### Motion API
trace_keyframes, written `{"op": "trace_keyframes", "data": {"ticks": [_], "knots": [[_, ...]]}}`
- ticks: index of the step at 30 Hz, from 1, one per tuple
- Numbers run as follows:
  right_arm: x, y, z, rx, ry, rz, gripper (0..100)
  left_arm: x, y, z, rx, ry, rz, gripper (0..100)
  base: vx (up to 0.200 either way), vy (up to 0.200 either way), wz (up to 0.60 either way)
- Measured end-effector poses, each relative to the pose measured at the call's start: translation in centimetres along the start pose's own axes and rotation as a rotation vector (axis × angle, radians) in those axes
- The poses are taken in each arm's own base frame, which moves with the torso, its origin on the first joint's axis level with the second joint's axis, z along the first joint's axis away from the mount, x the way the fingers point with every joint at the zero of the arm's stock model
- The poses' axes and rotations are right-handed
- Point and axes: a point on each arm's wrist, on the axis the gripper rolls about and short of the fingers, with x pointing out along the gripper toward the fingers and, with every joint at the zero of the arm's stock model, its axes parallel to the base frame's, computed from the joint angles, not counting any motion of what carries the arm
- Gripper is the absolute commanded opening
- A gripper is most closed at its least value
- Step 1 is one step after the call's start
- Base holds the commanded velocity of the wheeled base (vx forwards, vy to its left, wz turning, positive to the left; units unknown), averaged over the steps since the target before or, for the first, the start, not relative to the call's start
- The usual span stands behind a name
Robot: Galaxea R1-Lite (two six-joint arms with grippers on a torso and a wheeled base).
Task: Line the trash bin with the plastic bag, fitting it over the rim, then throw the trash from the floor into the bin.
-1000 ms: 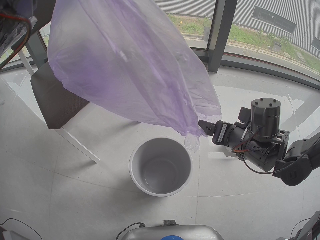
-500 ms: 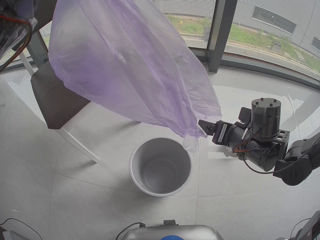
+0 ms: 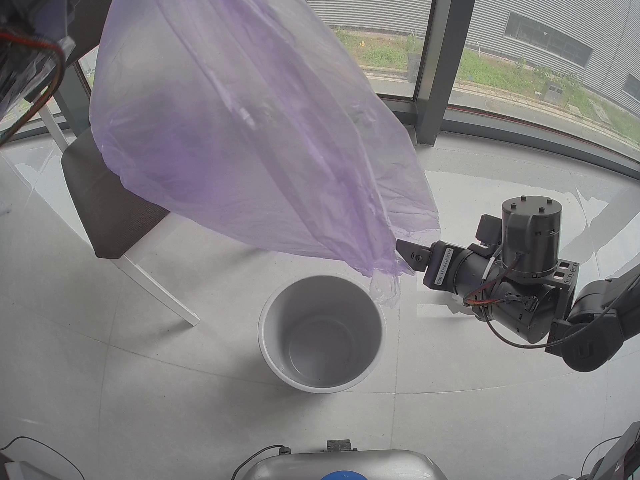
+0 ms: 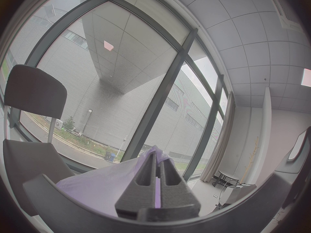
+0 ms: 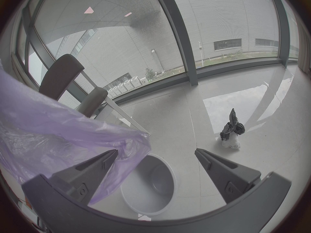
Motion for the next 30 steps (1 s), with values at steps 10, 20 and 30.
{"op": "trace_keyframes", "data": {"ticks": [10, 20, 30], "knots": [[0.0, 0.1, -0.2, -0.002, 0.005, 0.003, 0, -0.1, 0.0, -0.3, 0.001, 0.011, 0.001, 0, 0.000, 0.000, 0.00], [-0.8, 1.0, -0.6, -0.018, 0.017, 0.031, 0, -0.5, 0.2, -1.6, 0.012, 0.061, 0.010, 0, 0.000, 0.000, 0.00], [-2.8, 0.5, -1.4, -0.108, 0.048, 0.039, 0, -1.3, 1.2, -4.8, 0.058, 0.271, 0.063, 0, 0.000, 0.000, 0.00]]}}
